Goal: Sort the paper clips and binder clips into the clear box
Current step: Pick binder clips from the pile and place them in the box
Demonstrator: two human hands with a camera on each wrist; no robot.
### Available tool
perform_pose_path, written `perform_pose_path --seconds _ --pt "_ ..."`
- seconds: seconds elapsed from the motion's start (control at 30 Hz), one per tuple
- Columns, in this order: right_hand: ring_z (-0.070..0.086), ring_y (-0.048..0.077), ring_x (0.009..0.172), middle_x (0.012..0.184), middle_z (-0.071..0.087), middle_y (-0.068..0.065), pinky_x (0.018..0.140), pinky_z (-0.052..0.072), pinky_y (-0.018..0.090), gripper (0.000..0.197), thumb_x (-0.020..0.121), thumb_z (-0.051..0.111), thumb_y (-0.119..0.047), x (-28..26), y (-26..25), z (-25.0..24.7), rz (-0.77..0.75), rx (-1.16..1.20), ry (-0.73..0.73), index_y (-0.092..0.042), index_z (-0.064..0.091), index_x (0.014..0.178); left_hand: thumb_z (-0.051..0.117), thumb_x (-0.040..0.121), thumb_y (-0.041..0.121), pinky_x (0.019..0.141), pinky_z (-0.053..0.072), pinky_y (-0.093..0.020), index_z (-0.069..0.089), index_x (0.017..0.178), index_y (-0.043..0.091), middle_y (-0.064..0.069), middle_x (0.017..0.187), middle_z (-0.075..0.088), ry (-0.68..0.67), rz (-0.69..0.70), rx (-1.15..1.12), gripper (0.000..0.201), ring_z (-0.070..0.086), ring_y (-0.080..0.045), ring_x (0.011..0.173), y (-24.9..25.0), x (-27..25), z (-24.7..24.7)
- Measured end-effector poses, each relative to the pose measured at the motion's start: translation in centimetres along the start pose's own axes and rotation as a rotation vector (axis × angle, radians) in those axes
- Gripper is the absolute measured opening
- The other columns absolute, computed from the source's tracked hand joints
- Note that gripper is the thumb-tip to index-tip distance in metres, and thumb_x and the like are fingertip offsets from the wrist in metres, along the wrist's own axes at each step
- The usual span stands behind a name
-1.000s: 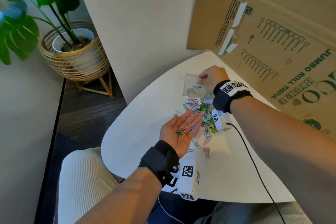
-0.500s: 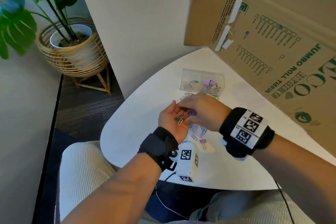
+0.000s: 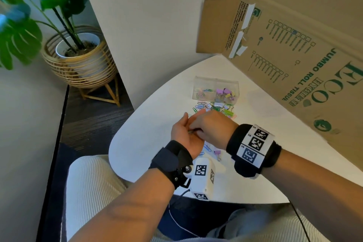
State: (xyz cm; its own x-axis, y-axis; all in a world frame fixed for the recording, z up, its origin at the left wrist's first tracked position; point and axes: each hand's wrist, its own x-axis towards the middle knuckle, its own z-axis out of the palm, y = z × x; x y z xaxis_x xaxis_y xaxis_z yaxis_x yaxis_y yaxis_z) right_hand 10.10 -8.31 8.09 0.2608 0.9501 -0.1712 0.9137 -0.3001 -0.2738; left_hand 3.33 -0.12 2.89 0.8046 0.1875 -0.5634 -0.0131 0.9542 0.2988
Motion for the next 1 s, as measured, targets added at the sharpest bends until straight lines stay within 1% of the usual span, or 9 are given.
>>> perform_pose_path --seconds 0.13,0.23,0.33,0.4,0.53,0.7,0.8,0.9,1.0 --pt "0.065 0.012 0.093 0.108 0.073 -0.005 0.087 0.05 0.029 0.022 0.092 0.06 -0.016 -0.2 0.6 -0.2 0.075 0.198 0.071 -0.023 0.076 0.105 0.029 0.102 0.037 0.086 0.048 -0.041 0.061 0.113 -0.001 -0.021 0.111 0.066 0.004 0.022 -0.008 0.051 0.062 -0.032 0.102 0.1 0.3 -0.2" --pt "0.068 0.003 0.077 0.091 0.075 -0.007 0.078 0.054 0.02 0.018 0.085 0.072 -0.013 -0.1 1.5 -0.8 0.254 0.611 0.162 -0.02 0.077 0.1 0.032 0.102 0.034 0.079 0.055 -0.036 0.059 0.114 -0.001 -0.018 0.098 0.069 -0.007 0.041 -0.016 0.046 0.067 -0.028 0.09 0.3 0.7 -0.9" --pt "0.067 0.0 0.07 0.082 0.073 -0.01 0.071 0.052 0.01 0.017 0.082 0.075 -0.008 0.9 3.0 -2.3 0.374 0.825 0.336 -0.015 0.077 0.097 0.035 0.101 0.029 0.091 0.051 -0.041 0.058 0.117 -0.005 -0.022 0.109 0.068 0.0 0.059 -0.023 0.044 0.064 -0.034 0.104 0.6 0.9 -1.5" --pt "0.064 -0.002 0.074 0.085 0.072 -0.01 0.07 0.048 0.005 0.018 0.081 0.076 -0.009 2.5 4.6 -3.5 0.445 0.827 0.451 -0.015 0.077 0.098 0.034 0.101 0.028 0.095 0.049 -0.042 0.056 0.121 -0.007 -0.024 0.117 0.065 0.003 0.056 -0.012 0.045 0.062 -0.035 0.11 1.0 1.1 -1.8" --pt "0.07 0.012 0.074 0.087 0.075 0.0 0.08 0.056 0.024 0.015 0.08 0.077 -0.011 7.2 8.7 -4.4 0.6 0.713 0.569 -0.016 0.078 0.095 0.033 0.102 0.029 0.097 0.047 -0.041 0.057 0.121 -0.005 -0.023 0.119 0.064 0.012 0.059 -0.011 0.046 0.061 -0.034 0.113 1.6 1.4 -2.3" --pt "0.066 0.021 0.106 0.119 0.069 0.006 0.096 0.048 0.024 0.035 0.082 0.077 -0.02 10.1 11.1 -3.7 0.7 0.45 0.36 -0.011 0.071 0.115 0.032 0.102 0.03 0.099 0.046 -0.042 0.056 0.123 -0.005 -0.022 0.119 0.064 0.03 0.073 -0.009 0.046 0.06 -0.035 0.114 2.3 1.6 -2.6" --pt "0.059 0.022 0.117 0.127 0.065 0.005 0.101 0.044 0.027 0.04 0.088 0.07 -0.026 9.3 9.8 -3.5 0.61 0.345 0.293 -0.014 0.065 0.126 0.033 0.102 0.029 0.096 0.048 -0.041 0.055 0.123 -0.005 -0.022 0.119 0.064 0.029 0.086 -0.023 0.046 0.06 -0.035 0.113 2.8 1.6 -2.8" --pt "0.064 0.014 0.101 0.109 0.072 -0.001 0.092 0.045 0.022 0.025 0.091 0.065 -0.027 6.8 6.1 -3.9 0.338 0.385 0.344 -0.018 0.072 0.114 0.034 0.102 0.028 0.091 0.051 -0.04 0.056 0.123 -0.005 -0.022 0.118 0.065 0.041 0.104 -0.034 0.045 0.062 -0.034 0.111 3.2 1.8 -2.5" --pt "0.065 0.011 0.089 0.098 0.073 -0.004 0.084 0.05 0.028 0.019 0.092 0.062 -0.03 4.1 3.2 -3.1 0.154 0.179 0.042 -0.021 0.075 0.102 0.035 0.102 0.028 0.086 0.052 -0.037 0.058 0.121 -0.005 -0.019 0.106 0.069 0.044 0.114 -0.008 0.044 0.066 -0.031 0.095 3.0 1.9 -1.6"
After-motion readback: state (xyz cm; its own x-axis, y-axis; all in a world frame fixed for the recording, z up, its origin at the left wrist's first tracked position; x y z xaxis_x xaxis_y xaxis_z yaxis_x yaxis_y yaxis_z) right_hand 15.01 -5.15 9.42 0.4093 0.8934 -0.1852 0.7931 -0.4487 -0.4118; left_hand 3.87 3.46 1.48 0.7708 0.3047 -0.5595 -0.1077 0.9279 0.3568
